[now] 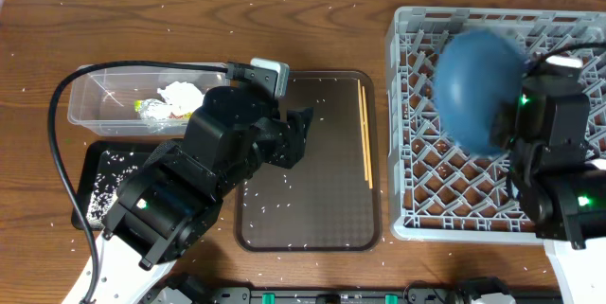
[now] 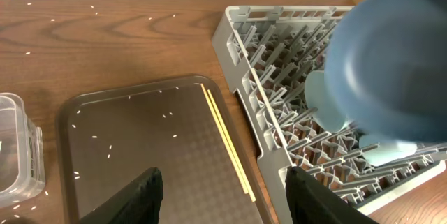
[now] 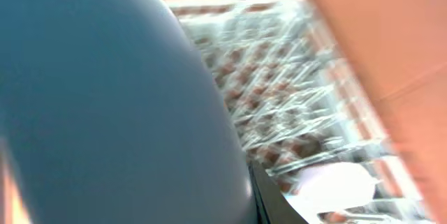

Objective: Sort waste into correct bins and load items into the dishwasher rack
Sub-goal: 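Stand the blue plate upright in the dish rack with the right gripper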

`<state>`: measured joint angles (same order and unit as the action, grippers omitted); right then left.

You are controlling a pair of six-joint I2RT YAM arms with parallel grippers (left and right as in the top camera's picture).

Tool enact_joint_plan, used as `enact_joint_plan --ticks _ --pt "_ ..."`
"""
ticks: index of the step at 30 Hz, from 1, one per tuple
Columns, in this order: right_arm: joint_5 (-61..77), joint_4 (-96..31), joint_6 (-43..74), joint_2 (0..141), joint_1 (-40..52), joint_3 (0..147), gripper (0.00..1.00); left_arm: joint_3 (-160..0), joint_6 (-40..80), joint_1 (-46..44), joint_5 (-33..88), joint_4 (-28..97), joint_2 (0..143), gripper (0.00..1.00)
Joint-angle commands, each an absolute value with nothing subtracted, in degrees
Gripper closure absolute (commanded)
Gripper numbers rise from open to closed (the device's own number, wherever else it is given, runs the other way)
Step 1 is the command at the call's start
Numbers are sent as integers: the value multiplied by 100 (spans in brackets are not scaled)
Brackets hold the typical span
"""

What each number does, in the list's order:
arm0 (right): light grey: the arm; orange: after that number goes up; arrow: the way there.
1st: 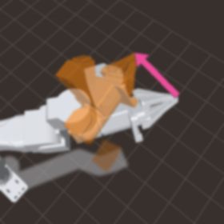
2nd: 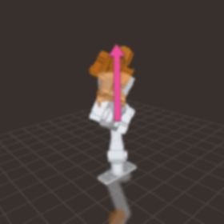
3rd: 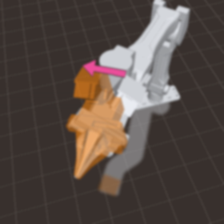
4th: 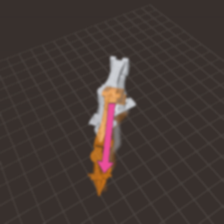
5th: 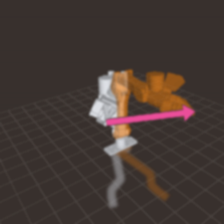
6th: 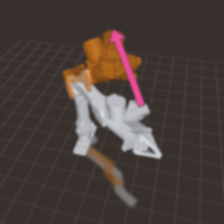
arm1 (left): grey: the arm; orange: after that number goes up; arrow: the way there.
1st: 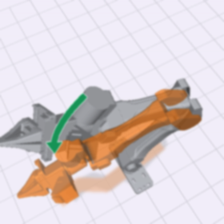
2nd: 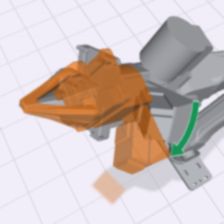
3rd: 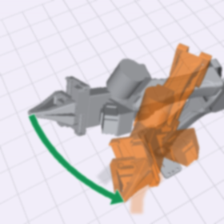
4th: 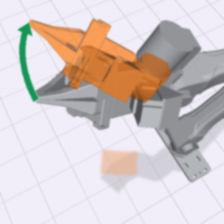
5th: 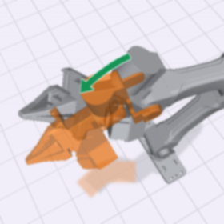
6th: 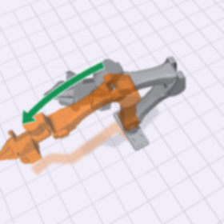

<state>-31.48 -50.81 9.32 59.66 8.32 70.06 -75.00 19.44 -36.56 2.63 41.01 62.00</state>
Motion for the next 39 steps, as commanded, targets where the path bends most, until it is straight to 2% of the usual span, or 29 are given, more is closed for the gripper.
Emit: enact_joint_plan --ticks 1,5,8,22,30,39 --pt "-5127 -4635 1066 6156 784 7046 99 -7601 1883 -3673 213 4152 6139 43" --pt "-6379 -3861 917 6488 733 7046 99 -7599 1865 -3673 213 4213 6139 43" --pt "-6729 -3319 534 6792 519 7043 99 -7599 1865 -3673 213 4263 6141 43" --pt "-6532 -2196 -1114 8394 -537 7043 99 -7599 1863 -3673 213 4578 6132 43" --pt "-5577 -2021 -1737 8899 -572 7043 99 -7599 1756 -3673 211 4602 6136 43" --pt "-5328 -1785 -2327 9362 -572 7043 94 -7599 1756 -3673 211 4624 6136 43"
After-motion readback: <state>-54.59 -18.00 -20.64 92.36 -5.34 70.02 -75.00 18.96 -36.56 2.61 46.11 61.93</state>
